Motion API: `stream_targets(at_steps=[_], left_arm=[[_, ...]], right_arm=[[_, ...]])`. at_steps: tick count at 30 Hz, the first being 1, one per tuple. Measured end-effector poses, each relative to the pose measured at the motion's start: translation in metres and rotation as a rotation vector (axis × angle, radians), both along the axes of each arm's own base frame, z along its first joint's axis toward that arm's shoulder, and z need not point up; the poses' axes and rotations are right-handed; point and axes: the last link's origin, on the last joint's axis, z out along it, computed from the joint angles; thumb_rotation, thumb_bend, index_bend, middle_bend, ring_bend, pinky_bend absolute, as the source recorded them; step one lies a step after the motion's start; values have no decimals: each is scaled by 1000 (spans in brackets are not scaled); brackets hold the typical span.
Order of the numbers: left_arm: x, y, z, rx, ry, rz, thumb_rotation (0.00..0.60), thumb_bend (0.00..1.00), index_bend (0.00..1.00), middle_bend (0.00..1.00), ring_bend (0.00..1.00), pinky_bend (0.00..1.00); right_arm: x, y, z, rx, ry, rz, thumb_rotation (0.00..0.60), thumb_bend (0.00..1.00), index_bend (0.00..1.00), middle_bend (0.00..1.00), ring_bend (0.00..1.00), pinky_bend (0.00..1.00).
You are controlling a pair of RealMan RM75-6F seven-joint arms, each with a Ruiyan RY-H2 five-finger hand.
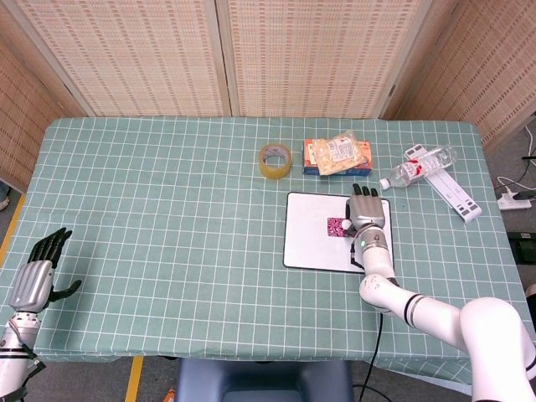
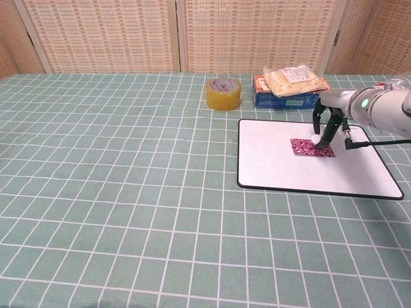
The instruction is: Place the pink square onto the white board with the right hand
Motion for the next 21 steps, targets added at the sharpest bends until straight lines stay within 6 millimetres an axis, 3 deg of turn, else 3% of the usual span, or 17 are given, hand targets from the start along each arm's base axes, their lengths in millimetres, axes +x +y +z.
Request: stream_targets(at_steps=[10, 17, 21], left_arm=[[0, 0, -1, -4, -3, 1, 600, 186, 0, 0, 0, 0], [-1, 0, -1, -2, 2, -2, 600, 187, 0, 0, 0, 0], [-1, 0, -1, -1, 10, -3, 600, 187, 0, 0, 0, 0]], right_arm=[[1, -2, 0, 8, -32, 1, 600, 88, 295, 0, 0, 0], [0, -1, 14, -32, -49, 15, 600, 78, 299, 0, 0, 0], [-8, 6, 37, -83, -41, 19, 600, 72, 292, 0, 0, 0]])
